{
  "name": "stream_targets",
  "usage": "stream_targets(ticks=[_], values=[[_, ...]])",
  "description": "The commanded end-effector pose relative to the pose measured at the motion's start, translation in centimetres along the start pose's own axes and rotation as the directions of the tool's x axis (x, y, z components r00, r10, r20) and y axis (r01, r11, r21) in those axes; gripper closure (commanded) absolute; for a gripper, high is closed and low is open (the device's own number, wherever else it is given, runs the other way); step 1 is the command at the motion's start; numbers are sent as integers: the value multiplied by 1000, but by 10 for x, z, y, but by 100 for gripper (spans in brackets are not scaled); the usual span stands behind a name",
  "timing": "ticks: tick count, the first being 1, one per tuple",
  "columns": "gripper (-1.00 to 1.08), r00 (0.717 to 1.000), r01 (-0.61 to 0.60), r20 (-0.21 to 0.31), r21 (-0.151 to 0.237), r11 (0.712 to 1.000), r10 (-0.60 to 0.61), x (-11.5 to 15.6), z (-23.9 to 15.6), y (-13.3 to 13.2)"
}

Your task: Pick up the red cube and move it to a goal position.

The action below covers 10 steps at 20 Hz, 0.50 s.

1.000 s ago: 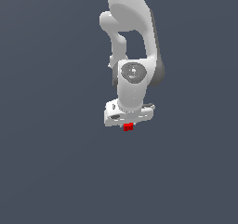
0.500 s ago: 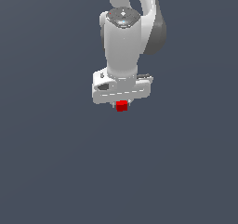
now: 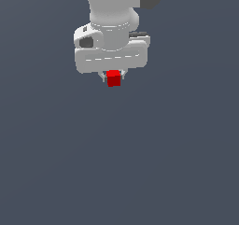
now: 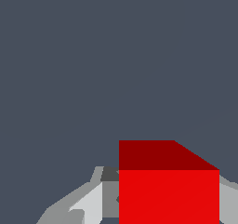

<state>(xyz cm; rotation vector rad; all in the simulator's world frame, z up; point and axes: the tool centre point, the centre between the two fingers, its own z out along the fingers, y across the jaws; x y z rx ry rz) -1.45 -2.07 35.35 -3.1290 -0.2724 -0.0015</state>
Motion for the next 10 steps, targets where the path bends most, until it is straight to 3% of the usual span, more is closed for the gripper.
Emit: stream_targets(ticks=[1, 10], values=[[108, 1000, 0, 1, 0, 1000, 0, -6, -23, 5], [108, 1000, 0, 1, 0, 1000, 0, -15, -73, 17]])
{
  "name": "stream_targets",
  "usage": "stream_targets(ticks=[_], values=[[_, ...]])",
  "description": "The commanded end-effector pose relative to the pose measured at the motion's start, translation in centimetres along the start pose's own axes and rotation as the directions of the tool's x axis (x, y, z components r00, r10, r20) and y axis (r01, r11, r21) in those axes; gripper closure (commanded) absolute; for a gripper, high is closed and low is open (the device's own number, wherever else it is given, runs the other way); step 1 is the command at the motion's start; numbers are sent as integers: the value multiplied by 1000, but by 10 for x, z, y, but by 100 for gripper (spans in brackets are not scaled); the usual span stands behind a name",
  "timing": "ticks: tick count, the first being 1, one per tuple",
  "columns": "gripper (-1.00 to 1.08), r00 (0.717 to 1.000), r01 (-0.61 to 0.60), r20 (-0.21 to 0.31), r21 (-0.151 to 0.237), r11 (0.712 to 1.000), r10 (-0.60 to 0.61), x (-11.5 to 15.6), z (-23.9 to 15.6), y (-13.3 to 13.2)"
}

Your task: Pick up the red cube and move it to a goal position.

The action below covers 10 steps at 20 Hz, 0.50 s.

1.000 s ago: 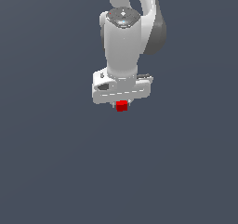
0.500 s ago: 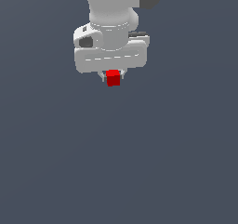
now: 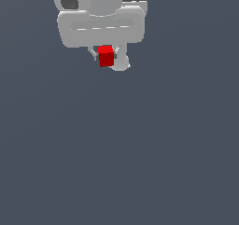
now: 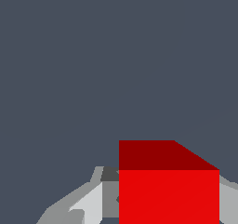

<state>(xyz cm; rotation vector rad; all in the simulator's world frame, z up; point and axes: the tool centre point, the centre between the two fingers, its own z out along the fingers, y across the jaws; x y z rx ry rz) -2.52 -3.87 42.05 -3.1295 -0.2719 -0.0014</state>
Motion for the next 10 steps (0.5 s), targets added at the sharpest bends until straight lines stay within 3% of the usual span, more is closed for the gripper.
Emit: stream_targets(ticks=[1, 10], values=[[108, 1000, 0, 1, 0, 1000, 0, -2, -9, 2], [108, 1000, 0, 1, 0, 1000, 0, -1, -11, 3]])
